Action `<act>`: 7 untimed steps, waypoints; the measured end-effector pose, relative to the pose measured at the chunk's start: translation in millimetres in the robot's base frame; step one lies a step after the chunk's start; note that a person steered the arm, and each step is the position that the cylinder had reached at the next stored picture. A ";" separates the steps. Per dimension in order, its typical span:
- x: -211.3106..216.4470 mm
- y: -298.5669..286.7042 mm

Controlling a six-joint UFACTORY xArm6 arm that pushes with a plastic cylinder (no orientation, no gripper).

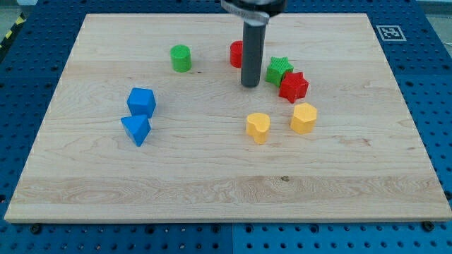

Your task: Move the yellow hexagon above the blue cube

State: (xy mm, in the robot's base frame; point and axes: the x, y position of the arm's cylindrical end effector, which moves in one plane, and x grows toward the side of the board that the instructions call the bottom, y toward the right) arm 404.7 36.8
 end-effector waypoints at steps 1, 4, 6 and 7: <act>45.2 -5.6; 142.7 -12.4; 132.1 76.0; 108.3 109.6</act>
State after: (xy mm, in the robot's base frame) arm 513.0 146.3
